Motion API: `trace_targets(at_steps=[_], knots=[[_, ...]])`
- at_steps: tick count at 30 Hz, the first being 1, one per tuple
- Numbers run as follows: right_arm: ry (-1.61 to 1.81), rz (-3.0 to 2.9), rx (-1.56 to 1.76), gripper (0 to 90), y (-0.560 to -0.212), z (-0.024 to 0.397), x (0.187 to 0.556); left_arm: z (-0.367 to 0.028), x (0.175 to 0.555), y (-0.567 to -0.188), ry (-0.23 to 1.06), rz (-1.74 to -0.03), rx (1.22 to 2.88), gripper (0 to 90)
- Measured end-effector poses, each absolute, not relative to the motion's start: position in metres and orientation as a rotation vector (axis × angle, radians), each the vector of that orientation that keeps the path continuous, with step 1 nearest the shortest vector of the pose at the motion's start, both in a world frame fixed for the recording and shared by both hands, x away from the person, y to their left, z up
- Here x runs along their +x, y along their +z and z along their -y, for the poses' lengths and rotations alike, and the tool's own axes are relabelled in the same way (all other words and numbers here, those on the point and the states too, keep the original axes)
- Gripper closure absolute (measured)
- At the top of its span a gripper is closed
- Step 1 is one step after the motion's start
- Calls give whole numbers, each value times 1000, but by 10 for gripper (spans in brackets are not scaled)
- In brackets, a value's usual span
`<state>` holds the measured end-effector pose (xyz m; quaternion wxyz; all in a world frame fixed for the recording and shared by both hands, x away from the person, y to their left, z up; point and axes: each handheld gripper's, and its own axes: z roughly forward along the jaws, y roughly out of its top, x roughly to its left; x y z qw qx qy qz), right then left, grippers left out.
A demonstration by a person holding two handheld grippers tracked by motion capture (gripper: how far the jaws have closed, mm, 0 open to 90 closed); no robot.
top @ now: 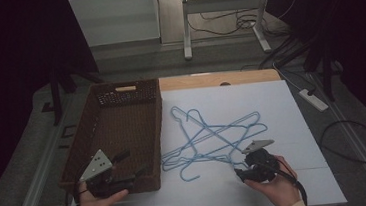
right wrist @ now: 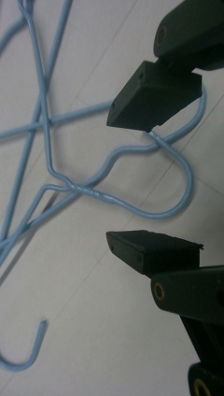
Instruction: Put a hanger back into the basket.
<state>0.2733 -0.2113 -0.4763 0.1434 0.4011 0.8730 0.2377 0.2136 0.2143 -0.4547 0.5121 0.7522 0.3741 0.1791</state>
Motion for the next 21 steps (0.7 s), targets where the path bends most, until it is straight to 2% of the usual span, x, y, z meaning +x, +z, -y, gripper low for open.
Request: trace_targets(at_steps=[12,13,21], knots=[[505,-2566,1206,519,-495,189,280,-214,213,-456,440,-897,1815,249],[501,-2569,1224,553,-496,188,281,-214,213,-456,444,-896,1821,249],[478,-2578,1253,658,-499,186,284,-211,214,-457,436,-890,1830,250]])
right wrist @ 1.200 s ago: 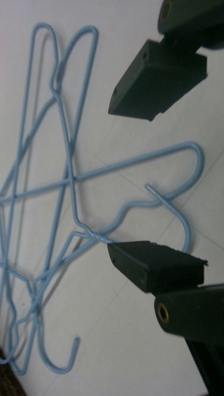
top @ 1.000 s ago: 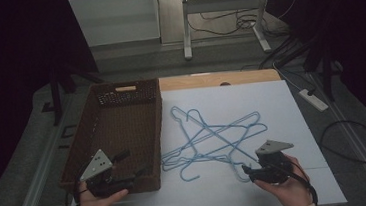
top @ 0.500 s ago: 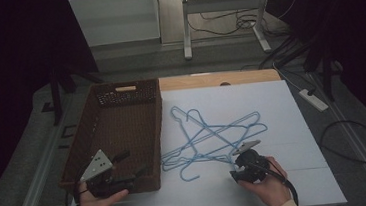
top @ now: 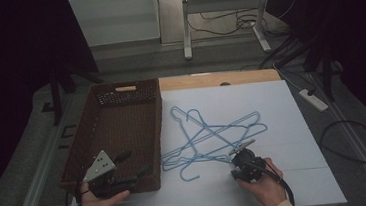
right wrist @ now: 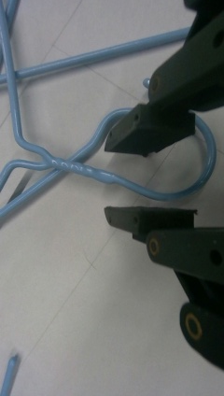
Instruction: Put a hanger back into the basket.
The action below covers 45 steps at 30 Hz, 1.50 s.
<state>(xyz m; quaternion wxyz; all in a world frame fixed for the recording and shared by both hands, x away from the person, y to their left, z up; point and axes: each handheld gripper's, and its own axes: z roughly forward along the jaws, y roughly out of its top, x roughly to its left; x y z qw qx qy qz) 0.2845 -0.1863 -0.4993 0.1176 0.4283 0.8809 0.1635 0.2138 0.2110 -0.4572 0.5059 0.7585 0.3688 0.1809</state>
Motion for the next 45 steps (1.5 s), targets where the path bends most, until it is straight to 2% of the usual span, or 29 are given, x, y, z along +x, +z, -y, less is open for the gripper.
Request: trace_targets(at_steps=[5,11,31,45], knots=[[496,-2581,1302,778,-499,185,288,-212,214,-457,427,-892,1821,250],[475,-2524,1364,861,-497,192,292,-211,212,-454,420,-883,1816,251],[546,-2537,1312,865,-474,212,289,-205,207,-442,437,-901,1827,259],[560,-2574,1275,865,-464,214,288,-166,210,-430,411,-877,1928,263]])
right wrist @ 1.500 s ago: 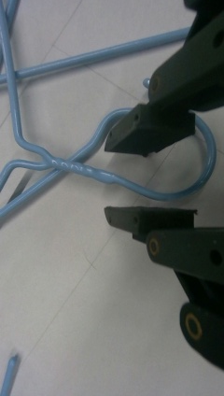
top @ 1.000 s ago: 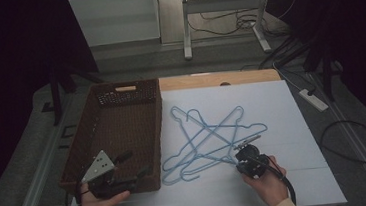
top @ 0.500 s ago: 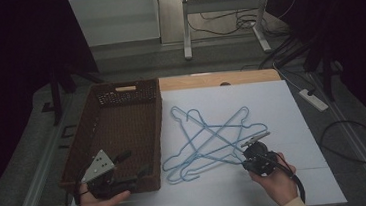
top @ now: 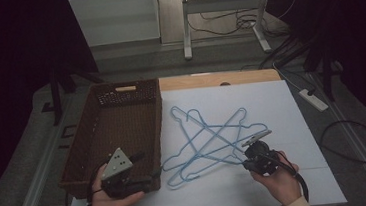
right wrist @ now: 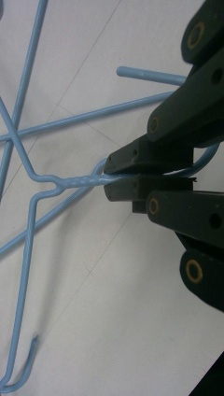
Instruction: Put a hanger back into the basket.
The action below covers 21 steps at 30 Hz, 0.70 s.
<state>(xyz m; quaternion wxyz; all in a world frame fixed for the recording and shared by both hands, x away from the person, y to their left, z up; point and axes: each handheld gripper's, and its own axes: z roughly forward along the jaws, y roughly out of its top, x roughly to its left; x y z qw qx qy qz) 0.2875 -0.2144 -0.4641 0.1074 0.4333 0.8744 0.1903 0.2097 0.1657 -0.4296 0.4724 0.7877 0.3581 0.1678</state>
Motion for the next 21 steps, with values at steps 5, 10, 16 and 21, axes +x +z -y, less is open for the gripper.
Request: trace_targets(at_steps=[5,10,16,21], knots=[[562,-2576,1275,865,-465,215,288,-152,215,-427,402,-842,1943,263],[566,-2573,1279,865,-464,215,289,-139,220,-428,381,-819,1959,263],[566,-2575,1270,865,-464,215,289,-115,226,-431,341,-777,1994,273],[568,-2578,1272,865,-465,215,289,-96,231,-437,318,-773,2018,278]])
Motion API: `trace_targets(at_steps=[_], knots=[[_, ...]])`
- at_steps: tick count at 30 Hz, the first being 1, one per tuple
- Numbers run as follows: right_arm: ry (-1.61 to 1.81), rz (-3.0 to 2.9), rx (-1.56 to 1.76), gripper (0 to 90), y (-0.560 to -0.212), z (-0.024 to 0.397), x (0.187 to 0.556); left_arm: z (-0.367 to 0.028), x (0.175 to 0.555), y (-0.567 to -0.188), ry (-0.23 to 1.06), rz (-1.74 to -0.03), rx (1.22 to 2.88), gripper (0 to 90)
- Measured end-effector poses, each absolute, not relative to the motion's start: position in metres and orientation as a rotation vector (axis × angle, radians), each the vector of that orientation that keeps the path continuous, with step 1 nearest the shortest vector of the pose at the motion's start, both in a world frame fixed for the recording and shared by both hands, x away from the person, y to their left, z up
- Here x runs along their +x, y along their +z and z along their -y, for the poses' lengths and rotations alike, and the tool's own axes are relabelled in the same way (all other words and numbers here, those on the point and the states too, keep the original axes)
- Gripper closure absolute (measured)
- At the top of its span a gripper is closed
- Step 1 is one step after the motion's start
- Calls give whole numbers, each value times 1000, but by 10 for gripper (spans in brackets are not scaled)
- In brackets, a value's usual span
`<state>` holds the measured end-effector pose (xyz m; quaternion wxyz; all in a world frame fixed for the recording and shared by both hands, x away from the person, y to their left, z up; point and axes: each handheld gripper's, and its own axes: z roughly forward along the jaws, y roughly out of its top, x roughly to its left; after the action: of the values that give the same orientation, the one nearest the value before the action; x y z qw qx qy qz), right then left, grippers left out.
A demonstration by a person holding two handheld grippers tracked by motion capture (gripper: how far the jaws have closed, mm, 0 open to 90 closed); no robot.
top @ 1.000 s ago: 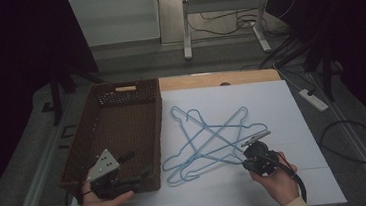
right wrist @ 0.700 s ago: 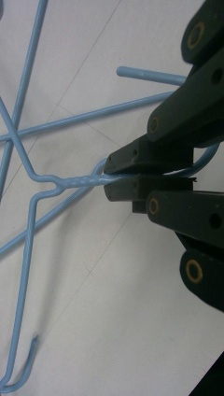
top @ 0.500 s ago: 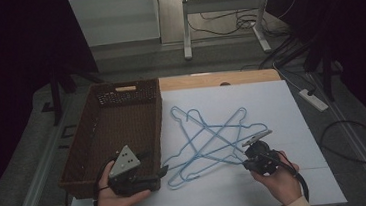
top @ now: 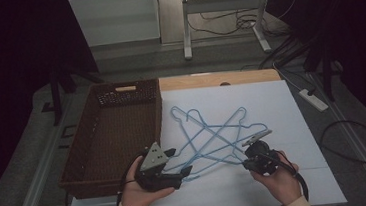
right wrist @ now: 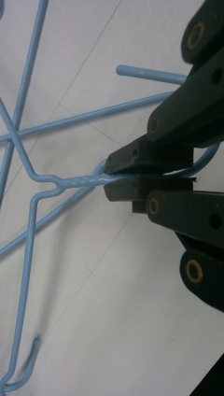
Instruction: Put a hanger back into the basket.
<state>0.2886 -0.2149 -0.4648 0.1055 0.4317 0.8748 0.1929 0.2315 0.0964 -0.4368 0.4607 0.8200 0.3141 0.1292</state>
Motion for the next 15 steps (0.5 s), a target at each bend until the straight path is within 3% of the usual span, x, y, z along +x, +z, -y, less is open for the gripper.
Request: trace_targets(at_steps=[15], knots=[[574,-2584,1262,864,-463,215,288,-55,240,-461,252,-731,2113,278]])
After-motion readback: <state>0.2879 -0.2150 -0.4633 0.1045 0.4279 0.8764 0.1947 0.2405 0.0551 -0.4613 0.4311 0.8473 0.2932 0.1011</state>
